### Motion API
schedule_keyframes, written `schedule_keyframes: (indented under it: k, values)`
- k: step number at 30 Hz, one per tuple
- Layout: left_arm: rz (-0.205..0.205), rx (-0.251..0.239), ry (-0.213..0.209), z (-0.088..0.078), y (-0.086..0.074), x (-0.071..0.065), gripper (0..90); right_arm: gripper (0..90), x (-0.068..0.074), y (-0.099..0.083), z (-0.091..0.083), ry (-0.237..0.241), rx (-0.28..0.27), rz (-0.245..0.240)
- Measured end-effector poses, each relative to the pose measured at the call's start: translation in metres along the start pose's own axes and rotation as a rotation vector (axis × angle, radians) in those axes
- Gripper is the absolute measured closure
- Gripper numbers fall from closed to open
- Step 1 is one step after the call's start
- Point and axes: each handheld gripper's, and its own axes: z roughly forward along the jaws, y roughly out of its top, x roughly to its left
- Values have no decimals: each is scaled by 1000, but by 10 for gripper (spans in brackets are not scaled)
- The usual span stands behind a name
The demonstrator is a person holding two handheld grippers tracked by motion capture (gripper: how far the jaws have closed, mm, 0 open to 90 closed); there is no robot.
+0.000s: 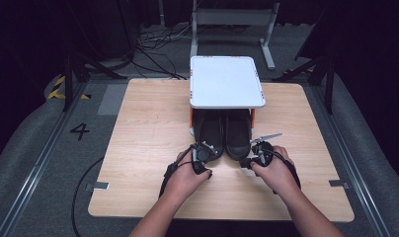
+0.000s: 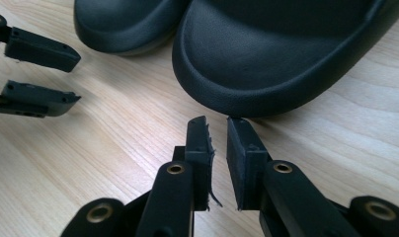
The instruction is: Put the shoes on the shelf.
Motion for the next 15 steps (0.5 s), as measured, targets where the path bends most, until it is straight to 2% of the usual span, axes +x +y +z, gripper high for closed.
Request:
schedule_keyframes:
  k: [7,10,15]
  values:
    - [6,2,14,7,9,0,616,795,4,2,-1,31,1,-6]
    - [-9,-6,18,9,14,3,655,804,4,3,2,32,8,1]
    - [-42,-39,36,13,20,12,714,844,0,8,6,21,-21,6]
